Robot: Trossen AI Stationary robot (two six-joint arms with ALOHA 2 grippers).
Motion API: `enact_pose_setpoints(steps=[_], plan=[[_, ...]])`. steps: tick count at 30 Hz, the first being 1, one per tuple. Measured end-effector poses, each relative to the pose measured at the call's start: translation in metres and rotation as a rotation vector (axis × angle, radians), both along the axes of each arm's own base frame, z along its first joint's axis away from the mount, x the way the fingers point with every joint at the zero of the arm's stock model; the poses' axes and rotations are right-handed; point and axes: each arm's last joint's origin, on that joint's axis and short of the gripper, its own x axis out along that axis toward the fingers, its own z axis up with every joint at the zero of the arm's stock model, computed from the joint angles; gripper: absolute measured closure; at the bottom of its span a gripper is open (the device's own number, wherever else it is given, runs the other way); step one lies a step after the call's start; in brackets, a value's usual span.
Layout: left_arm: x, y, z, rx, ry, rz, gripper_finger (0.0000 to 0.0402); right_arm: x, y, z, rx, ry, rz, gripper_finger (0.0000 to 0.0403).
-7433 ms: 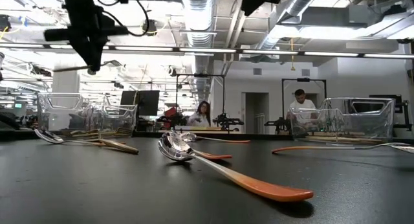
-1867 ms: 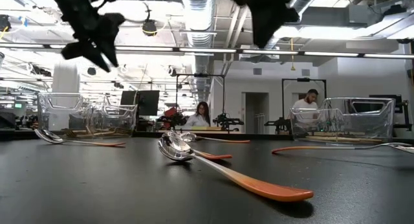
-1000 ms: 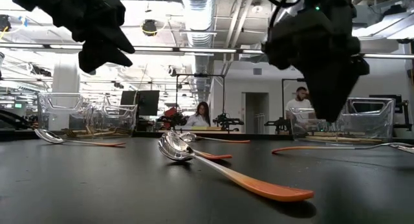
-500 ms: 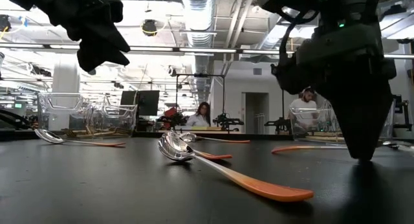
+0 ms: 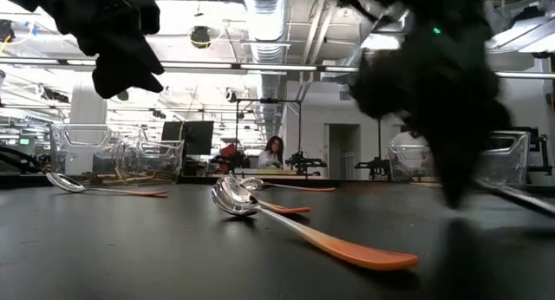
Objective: Sort silverware by color (type)
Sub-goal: Put the orange spoon into the bottom left transparent bin
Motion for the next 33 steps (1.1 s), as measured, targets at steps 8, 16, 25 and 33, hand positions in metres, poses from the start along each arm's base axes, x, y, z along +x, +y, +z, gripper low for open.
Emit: enact_pose_setpoints(steps=[8, 16, 25, 33], plan=[[0.010, -0.002, 0.017, 0.060, -0.204, -0.021, 0.0261, 0.037, -0.028, 0.084, -0.027, -0.610, 0.081, 0.0393], [0.018, -0.004, 0.040, 0.156, -0.454, -0.090, 0.0248, 0.050, -0.070, 0.133, -0.023, -0.975, 0.195, 0.0394], [0.034, -0.007, 0.047, 0.162, -0.597, -0.108, 0.0225, 0.057, -0.086, 0.148, -0.028, -1.154, 0.278, 0.0394], [0.056, -0.011, 0.043, 0.148, -0.711, -0.107, 0.0222, 0.061, -0.090, 0.143, 0.004, -1.152, 0.304, 0.0394]])
